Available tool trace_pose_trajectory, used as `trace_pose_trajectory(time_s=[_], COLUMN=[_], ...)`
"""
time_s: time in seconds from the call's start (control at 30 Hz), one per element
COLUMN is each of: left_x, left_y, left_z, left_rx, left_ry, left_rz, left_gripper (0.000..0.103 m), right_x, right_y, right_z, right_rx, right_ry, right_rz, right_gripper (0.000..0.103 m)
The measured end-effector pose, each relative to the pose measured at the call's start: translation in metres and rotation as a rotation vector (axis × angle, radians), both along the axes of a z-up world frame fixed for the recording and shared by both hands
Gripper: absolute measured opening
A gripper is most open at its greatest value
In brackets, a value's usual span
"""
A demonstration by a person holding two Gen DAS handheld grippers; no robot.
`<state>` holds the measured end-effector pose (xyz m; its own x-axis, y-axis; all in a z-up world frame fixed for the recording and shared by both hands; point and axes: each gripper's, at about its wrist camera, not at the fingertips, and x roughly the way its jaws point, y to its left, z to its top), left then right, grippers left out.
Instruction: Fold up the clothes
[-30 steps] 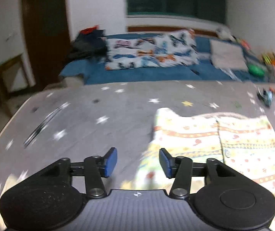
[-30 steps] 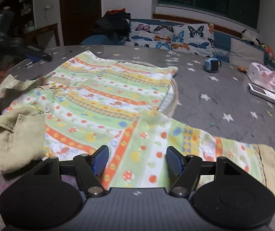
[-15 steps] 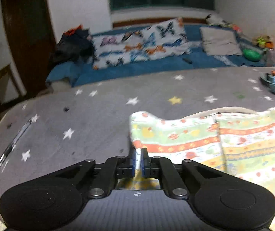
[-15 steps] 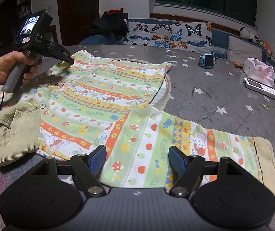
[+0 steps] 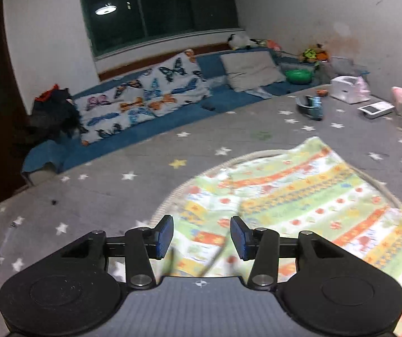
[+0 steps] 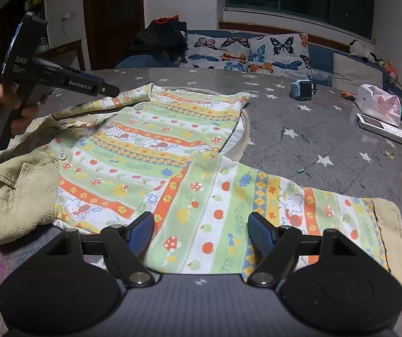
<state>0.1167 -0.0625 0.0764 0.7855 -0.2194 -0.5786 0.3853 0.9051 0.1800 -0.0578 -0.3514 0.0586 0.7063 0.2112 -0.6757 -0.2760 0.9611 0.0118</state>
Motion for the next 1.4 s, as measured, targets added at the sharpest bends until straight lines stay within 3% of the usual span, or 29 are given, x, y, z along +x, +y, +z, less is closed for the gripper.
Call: trace_pose_trajectory(time_s=[0.17,0.23,0.27,0.33,0.4,0.5,0.63,0.73,0.83,0.9,1.0,1.1,1.23,1.4], left_x=[0.021,0.024,0.025,0.024,0.022,0.035,0.064,0.069,0.052,0.027,-0.031,-0.092,-0.157,-0.196], left_y=[-0.006,-0.008,-0.007,-0.006,-0.004,0.009,0.029,0.045,0.063,0.073,0.083,0.077,0.067,0.072], left_z=[-0.014,-0.021,-0.024,-0.024,-0.018,-0.007,-0.007,-0.005,0.013,0.031,0.057,0.069,0.066,0.064], left_rx=[0.040,0.057,0.061,0.070,0.097,0.111,0.178,0.167,0.104,0.064,0.005,0.030,0.060,-0.031], left_ry=[0.082,0.096,0.096,0.077,0.011,-0.061,-0.061,-0.020,0.021,0.036,0.032,0.013,0.005,0.024], left_rz=[-0.028,-0.030,-0.030,-0.014,0.036,0.194,0.379,0.437,0.478,0.516,0.534,0.530,0.541,0.585], left_gripper=[0.048,0.031,0.016,0.011,0.010,0.012,0.015,0.021,0.025,0.051,0.070,0.094,0.098,0.103], right_x=[0.001,0.001,0.001,0.002,0.003,0.005,0.007,0.009,0.009,0.009,0.008,0.004,0.003,0.003], right_y=[0.001,0.001,0.001,0.000,0.000,0.001,0.002,0.004,0.003,0.003,0.001,0.001,0.003,0.006], right_z=[0.000,0.000,0.000,0.000,0.000,0.001,0.001,0.002,0.001,0.001,-0.002,-0.005,-0.006,-0.007], right_rx=[-0.001,0.000,0.000,-0.001,-0.002,-0.007,-0.013,-0.018,-0.018,-0.017,-0.010,-0.008,-0.004,0.005], right_ry=[0.001,0.002,0.003,0.004,0.006,0.013,0.022,0.029,0.035,0.034,0.021,-0.012,-0.027,-0.034], right_rz=[0.000,0.000,0.002,0.006,0.010,0.012,0.010,0.006,0.000,-0.004,-0.012,-0.024,-0.046,-0.083], right_gripper=[0.078,0.078,0.078,0.078,0.078,0.079,0.080,0.081,0.082,0.084,0.088,0.091,0.091,0.092])
